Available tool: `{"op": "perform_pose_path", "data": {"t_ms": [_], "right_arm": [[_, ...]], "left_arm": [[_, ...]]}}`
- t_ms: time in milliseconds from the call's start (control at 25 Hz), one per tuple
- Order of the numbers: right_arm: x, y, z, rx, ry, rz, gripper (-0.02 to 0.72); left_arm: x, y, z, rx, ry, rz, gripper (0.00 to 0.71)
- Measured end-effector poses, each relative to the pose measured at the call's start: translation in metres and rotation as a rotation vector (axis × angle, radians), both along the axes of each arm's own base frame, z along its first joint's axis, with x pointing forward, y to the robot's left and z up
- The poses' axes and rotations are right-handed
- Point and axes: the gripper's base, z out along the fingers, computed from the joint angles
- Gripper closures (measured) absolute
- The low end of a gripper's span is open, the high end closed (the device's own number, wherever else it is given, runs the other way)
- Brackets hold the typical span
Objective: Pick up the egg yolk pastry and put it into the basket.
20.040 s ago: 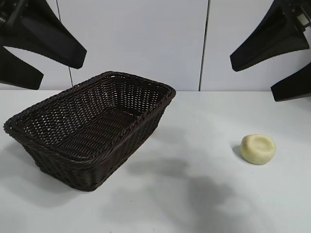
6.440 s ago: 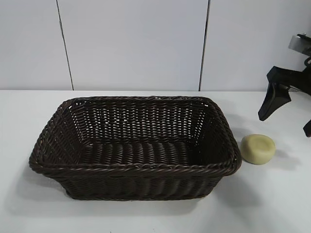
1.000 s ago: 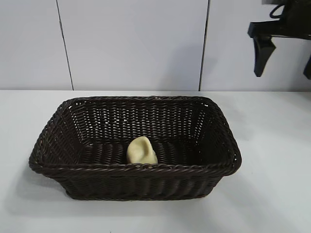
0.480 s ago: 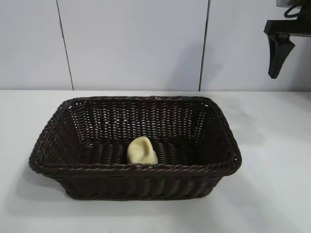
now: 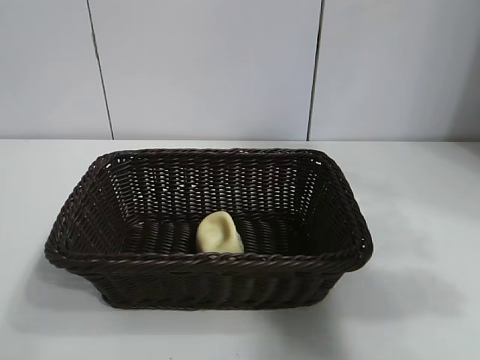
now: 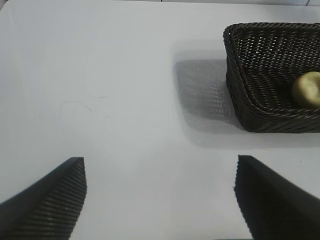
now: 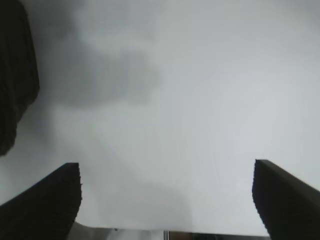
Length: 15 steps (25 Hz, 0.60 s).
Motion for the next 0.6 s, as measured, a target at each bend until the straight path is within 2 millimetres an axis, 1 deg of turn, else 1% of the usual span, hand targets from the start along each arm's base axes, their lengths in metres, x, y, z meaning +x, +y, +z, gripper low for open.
{"op": "perform_pose_path", "data": {"t_ms": [280, 360, 600], "right_arm": [[-0.059, -0.001, -0.029, 0.001, -0.099, -0.001, 0.038], [-0.070, -0.001, -0.029, 0.003, -0.164, -0.001, 0.038], [-0.104, -0.002, -0.013, 0.007, -0.430, -0.001, 0.038]], "left_arm": [[0.000, 0.000, 0.000, 0.000, 0.000, 0.000, 0.118], [0.000, 0.000, 0.000, 0.000, 0.000, 0.000, 0.118], [0.000, 0.000, 0.000, 0.000, 0.000, 0.000, 0.118]]}}
